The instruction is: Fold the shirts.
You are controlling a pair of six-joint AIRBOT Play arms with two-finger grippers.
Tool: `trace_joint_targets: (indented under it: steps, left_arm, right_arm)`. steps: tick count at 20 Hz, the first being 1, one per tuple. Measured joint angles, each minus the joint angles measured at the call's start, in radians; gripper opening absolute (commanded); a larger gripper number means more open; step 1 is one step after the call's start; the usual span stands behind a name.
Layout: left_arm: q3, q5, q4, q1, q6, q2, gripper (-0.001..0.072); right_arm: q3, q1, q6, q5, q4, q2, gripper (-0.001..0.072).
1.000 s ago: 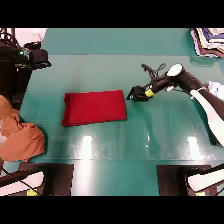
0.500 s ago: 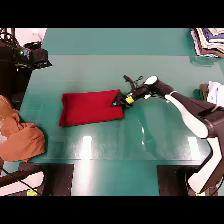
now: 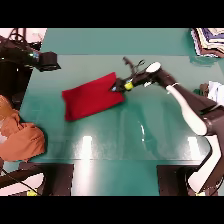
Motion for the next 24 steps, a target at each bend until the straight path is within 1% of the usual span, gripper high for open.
trace_joint_targets:
  steps: [2,6,10,13,17,21,24]
  left_arm:
    - [0.0,0.006,0.0,-0.064,0.0,0.0,0.0025]
    - [0.0,0.039,0.0,-0.181,0.0,0.0,0.0026]
    - [0.0,0.101,0.001,-0.274,0.0,0.0,0.0026]
    - [0.0,0.128,0.001,-0.326,-0.001,0.0,0.0026]
    - [0.0,0.15,-0.001,-0.352,-0.003,0.0,0.0026]
    - [-0.003,0.158,-0.005,-0.36,-0.006,-0.003,0.0026]
    - [-0.006,0.162,-0.006,-0.362,-0.007,-0.004,0.0026]
  right_arm:
    - [0.01,-0.1,0.034,0.005,-0.068,0.062,0.0015]
    - [0.018,-0.363,0.086,0.042,-0.228,0.211,0.0015]
    - [0.021,-0.657,0.109,0.069,-0.321,0.319,0.0014]
    - [0.021,-0.857,0.112,0.076,-0.346,0.35,0.0014]
    - [0.021,-1.036,0.116,0.079,-0.353,0.357,0.0014]
    - [0.032,-1.136,0.116,0.069,-0.286,0.365,0.0014]
    - [0.106,-1.17,0.117,0.069,-0.252,0.37,0.0014]
